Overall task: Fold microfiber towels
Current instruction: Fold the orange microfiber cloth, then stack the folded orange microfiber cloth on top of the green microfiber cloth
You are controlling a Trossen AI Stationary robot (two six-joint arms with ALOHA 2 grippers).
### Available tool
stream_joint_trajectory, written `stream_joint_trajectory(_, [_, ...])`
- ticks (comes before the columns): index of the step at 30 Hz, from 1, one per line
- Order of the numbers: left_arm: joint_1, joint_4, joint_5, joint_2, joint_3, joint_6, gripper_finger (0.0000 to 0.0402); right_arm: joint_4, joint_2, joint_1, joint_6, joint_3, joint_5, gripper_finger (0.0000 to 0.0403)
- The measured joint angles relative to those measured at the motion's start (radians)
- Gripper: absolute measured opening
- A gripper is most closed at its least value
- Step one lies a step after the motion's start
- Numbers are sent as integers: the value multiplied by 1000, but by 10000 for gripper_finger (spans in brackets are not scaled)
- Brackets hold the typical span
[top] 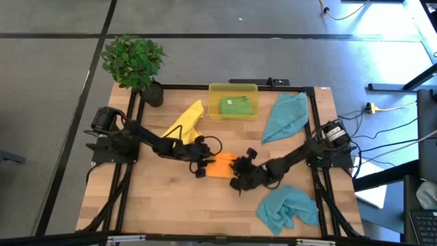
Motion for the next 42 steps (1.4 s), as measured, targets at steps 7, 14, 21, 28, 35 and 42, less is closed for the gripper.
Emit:
stream_joint_trajectory(7, [41, 13, 0, 84, 0, -37, 106, 228, 0, -60, 46, -150, -45, 82])
stream_joint_trajectory(14, [43, 41, -2, 101, 1, -36, 106, 273, 0, -56, 4, -160, -45, 81])
stream_joint_trajectory(21, [31, 39, -1, 17, -1, -15, 106, 273, -67, -27, -81, -141, -45, 80])
stream_joint_trajectory(28, [-28, 93, -23, -130, -1, 47, 106, 304, -193, 9, -185, -141, 12, 80])
stream_joint_trajectory(35, [-123, 232, -23, -222, -1, 185, 106, 534, -242, 33, -418, -140, -71, 80])
stream_joint_trajectory(42, [-229, 136, -47, -534, -67, 270, 106, 528, -380, 123, -517, -189, -88, 80])
